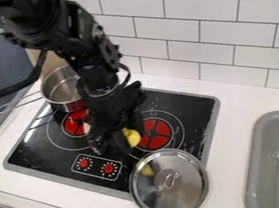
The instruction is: Take the yellow knife and put it on the right burner
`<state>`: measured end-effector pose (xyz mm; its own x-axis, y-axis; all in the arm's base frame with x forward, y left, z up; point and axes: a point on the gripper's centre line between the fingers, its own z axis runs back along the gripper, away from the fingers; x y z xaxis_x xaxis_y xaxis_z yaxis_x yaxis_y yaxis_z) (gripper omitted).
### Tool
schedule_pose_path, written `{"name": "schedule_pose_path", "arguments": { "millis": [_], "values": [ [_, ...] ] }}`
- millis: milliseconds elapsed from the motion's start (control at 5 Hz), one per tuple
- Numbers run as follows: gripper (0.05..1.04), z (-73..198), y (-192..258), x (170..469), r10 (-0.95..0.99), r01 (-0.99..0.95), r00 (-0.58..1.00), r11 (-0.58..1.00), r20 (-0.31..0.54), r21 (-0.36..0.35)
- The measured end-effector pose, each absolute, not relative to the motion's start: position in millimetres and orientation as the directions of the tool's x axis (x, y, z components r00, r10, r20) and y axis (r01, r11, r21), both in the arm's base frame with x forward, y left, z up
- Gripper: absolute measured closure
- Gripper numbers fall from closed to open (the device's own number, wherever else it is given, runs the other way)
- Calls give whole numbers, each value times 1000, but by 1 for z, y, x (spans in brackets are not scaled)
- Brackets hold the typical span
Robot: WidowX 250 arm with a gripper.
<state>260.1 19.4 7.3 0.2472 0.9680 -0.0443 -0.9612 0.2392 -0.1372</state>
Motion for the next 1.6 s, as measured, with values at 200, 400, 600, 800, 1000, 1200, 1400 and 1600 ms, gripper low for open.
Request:
{"name": "schedule_pose_path", "arguments": {
  "millis": [200,400,600,800,1000,1200,1400,1600],
  "values": [
    [655,4,31,249,976,-973,213,208,-43,-97],
    [655,15,50,241,989,-984,145,143,-17,-105],
    [655,15,60,234,994,-990,113,111,-12,-90],
    [655,15,61,234,992,-988,124,123,-13,-91],
    [655,8,44,248,980,-976,198,195,-21,-101],
    [655,7,26,261,959,-953,282,281,2,-113],
    [654,-1,14,272,940,-933,338,340,39,-116],
    [573,-6,14,277,934,-929,353,356,53,-101]
  ]
}}
